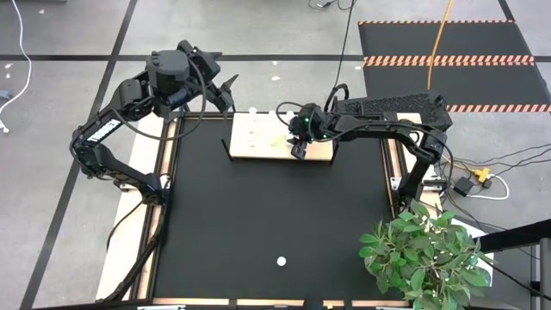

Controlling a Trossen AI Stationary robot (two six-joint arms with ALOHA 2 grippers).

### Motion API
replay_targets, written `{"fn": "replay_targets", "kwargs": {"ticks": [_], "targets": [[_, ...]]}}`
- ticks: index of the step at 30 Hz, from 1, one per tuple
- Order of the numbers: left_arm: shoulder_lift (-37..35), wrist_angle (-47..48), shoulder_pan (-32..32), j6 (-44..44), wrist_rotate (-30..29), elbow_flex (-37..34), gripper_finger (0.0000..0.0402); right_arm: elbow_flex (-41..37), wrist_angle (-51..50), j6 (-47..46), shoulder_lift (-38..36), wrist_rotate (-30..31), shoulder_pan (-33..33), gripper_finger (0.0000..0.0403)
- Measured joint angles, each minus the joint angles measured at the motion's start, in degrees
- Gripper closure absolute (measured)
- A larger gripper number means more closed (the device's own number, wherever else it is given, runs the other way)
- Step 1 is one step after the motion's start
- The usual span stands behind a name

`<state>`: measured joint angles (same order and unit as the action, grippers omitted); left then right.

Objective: Pick and place medicine bottles onto shelf by color
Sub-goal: Put the blue pill bottle on the shelf aligned with the other blue pill bottles

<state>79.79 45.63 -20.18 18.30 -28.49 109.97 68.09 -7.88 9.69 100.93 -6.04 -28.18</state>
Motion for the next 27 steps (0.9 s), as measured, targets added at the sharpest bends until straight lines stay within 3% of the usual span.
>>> {"fn": "replay_targets", "kwargs": {"ticks": [21, 27], "targets": [[0.0, 1.3, 1.11, -2.02, 0.13, 0.02, 0.0078, -0.11, -2.54, -4.52, -1.81, 0.06, 0.13, 0.0191], [0.0, 2.25, 2.27, -1.34, 0.18, 0.02, 0.0078, 0.0, -12.71, 4.42, -5.86, 0.33, 0.99, 0.0194]]}}
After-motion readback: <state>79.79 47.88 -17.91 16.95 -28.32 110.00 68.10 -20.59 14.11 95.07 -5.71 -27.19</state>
